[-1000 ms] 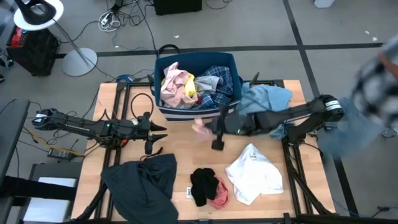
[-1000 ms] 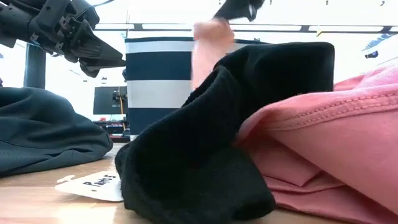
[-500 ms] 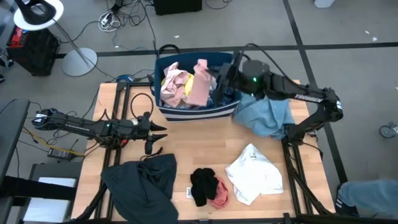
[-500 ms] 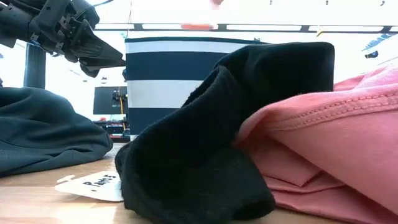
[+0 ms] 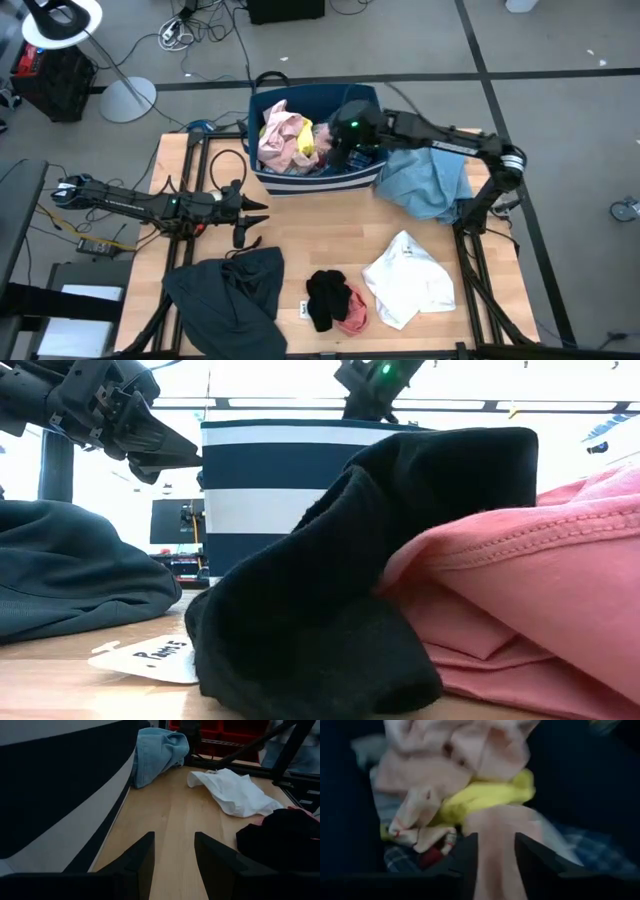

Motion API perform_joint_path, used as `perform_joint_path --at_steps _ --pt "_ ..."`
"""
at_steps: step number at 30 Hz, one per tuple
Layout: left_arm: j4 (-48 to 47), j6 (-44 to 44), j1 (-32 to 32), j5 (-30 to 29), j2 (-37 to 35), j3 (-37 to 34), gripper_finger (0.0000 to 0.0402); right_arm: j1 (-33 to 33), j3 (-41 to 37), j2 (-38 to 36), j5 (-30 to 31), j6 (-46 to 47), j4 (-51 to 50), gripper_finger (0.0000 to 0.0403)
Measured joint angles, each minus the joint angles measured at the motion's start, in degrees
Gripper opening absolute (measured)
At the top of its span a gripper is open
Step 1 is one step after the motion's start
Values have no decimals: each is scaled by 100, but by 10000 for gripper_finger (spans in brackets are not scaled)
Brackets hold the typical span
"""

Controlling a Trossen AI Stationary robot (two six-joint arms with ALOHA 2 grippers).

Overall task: Sort clothes
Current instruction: Put the pink sock into the blue laundry organizer, then put the black underwear into the blue laundry organizer

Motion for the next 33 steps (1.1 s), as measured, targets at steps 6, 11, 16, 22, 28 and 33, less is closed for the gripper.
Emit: perform_joint_path --at_steps 6,11,16,22,28,33 --pt "3 -2 0 -2 0 0 145 -1 0 307 -29 -160 3 202" --pt "3 -2 0 -8 0 0 145 54 0 1 -23 -94 -155 228" --pt "1 -2 0 -20 0 0 145 406 1 -567 -40 -71 -639 229" --pt "-3 -2 0 -17 0 0 145 1339 2 -1082 -60 188 -1085 228" --pt "-10 10 2 -15 0 2 145 2624 -201 -1032 402 573 -1288 228" --pt "-38 31 0 -13 -1 2 145 3382 -843 -945 642 967 -1061 228"
